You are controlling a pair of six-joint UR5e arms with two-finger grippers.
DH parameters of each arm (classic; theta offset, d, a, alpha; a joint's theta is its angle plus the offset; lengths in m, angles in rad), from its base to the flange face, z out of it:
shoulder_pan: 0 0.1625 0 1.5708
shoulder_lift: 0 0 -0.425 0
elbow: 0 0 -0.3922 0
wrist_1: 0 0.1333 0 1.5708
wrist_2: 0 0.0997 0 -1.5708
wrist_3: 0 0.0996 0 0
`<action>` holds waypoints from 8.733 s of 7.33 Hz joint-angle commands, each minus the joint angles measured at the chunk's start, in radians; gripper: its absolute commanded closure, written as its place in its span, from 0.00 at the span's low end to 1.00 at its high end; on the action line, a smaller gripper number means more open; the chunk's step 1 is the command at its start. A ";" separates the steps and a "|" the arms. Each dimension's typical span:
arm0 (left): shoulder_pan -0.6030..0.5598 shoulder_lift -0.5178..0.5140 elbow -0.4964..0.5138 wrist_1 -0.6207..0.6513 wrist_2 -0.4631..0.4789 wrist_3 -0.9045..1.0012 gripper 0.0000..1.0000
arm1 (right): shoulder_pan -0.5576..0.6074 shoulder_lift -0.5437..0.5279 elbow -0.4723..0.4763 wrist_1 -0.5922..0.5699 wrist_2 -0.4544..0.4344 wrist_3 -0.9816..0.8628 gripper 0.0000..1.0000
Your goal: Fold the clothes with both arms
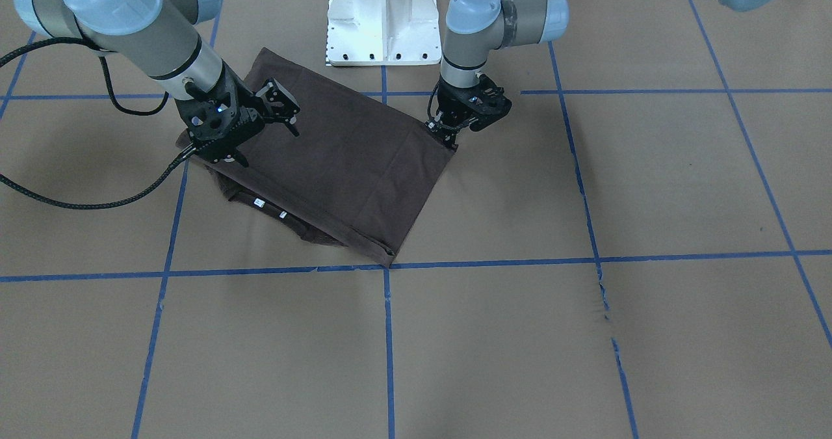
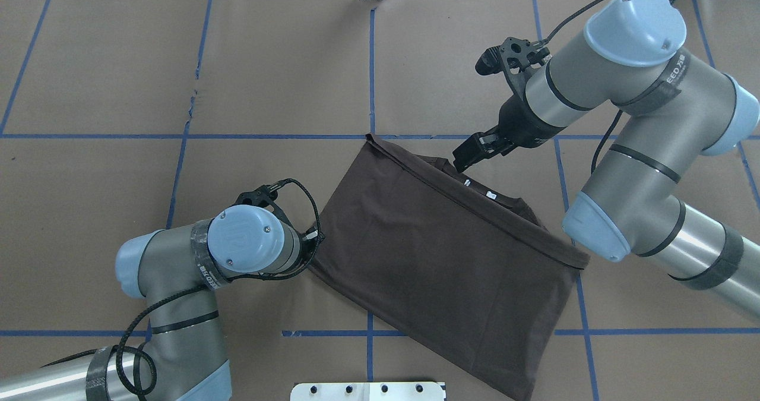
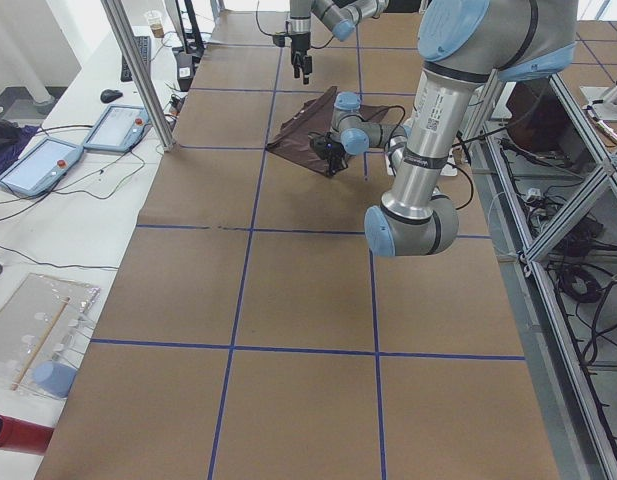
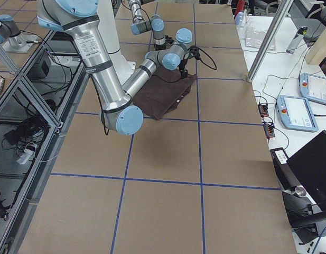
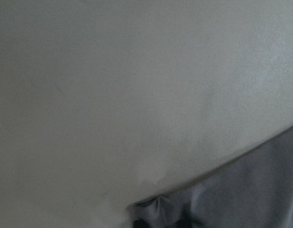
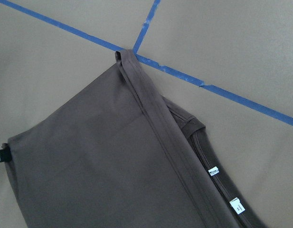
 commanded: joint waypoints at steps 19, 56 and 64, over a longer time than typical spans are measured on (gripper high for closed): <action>-0.448 -0.224 0.349 -0.194 -0.037 0.675 0.00 | -0.116 0.041 -0.041 -0.098 -0.193 0.032 0.00; -0.354 0.013 0.021 -0.142 -0.143 0.507 0.00 | -0.227 0.120 -0.008 -0.338 -0.359 0.420 0.00; 0.087 0.142 -0.140 -0.112 0.052 -0.092 0.07 | -0.227 0.110 0.046 -0.285 -0.325 0.478 0.00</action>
